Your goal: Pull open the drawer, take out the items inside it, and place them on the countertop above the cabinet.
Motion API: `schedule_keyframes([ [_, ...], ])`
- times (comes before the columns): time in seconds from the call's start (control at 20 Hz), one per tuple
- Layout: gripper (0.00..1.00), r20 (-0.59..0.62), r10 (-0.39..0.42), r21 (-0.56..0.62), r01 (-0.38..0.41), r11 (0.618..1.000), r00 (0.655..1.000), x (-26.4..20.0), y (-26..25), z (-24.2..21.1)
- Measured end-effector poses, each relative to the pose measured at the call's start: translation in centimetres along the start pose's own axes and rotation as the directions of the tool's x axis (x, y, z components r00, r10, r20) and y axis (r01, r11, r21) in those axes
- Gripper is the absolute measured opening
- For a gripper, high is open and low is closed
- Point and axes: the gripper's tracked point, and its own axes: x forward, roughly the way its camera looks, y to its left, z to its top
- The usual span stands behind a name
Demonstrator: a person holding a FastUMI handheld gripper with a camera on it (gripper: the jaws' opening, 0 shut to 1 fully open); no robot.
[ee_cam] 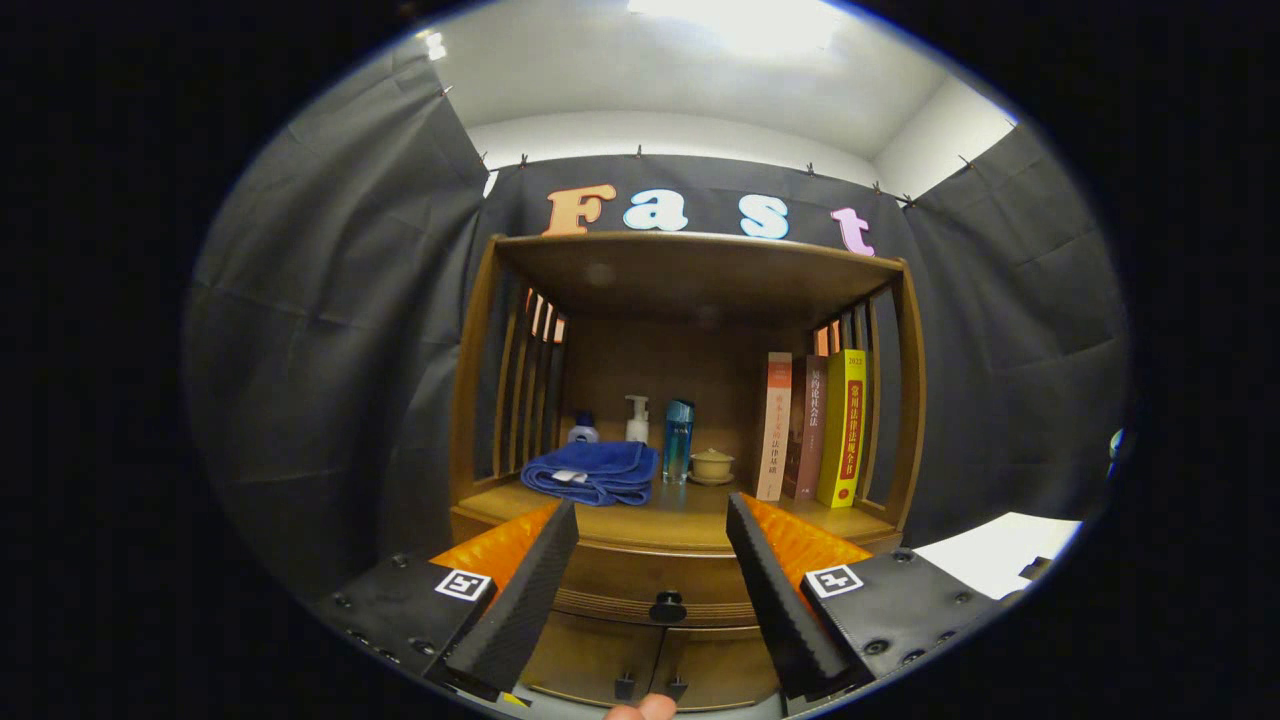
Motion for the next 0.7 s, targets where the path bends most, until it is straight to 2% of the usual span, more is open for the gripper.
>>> schedule_keyframes([
  [0.15, 0.98, -0.024, 0.008, 0.073, -0.006, 0.997, 1.000, 2.1, 0.1, -4.4],
  [0.4, 0.98, -0.094, -0.038, 0.103, 0.048, 0.994, 0.995, 3.5, -1.3, -12.6],
  [0.7, 0.98, -0.222, 0.010, 0.109, 0.014, 0.994, 0.975, 4.5, -0.5, -20.4],
])
